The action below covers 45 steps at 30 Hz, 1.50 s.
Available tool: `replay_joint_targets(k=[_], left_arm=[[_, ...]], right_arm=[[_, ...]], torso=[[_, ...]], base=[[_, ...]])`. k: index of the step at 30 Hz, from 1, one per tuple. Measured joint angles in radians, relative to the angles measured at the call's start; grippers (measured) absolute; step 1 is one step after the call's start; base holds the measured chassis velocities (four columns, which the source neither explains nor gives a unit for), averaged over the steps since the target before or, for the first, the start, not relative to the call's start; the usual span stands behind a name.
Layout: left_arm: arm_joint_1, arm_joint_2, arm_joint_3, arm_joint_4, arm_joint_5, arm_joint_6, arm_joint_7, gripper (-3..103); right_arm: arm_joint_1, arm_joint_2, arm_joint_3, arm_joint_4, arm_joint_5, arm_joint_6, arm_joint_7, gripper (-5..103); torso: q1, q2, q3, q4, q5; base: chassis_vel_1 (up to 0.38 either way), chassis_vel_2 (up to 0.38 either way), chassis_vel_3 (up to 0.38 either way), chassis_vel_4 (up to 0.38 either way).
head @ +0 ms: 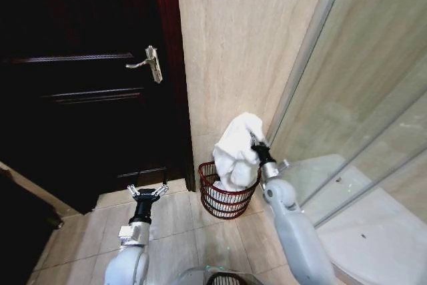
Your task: Discard the used towel into the hamper.
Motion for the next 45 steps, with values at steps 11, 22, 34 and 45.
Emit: replay_joint_targets(k=[11,22,34,45], left_arm=[[-0.003,-0.008,0.025,-0.008,0.036,-0.007,-0.002,100],[-0.005,-0.005,0.041,-0.038,0.045,0.003,-0.002,100],[0.015,-0.011,0.075,-0.051,0.074,-0.004,-0.004,100],[0.023,-0.011,0.039,-0.074,0.047,-0.015,-0.005,100]], right_arm=[[-0.098,-0.035,0.017,0.055,0.049,-0.175,-0.027,14],[-0.159,-0.113,0.078,0.330,0.328,-0.746,0.267,14],[-0.015,-0.137,-0.053,0.193,0.339,-0.803,0.268,14],[0.108,-0.131,-0.165,-0.044,0.342,-0.803,0.310,14]], torso=[[0.000,0.000,0.000,-0.0001,0.0000],[0.000,0.000,0.000,0.0000,0.0001],[0.000,0.000,0.000,0.0000,-0.0001],[0.000,0.000,0.000,-0.0001,-0.0001]], base=[[0.000,0.000,0.000,0.000],[0.000,0.000,0.000,0.000],[0.000,0.000,0.000,0.000],[0.000,0.000,0.000,0.000]])
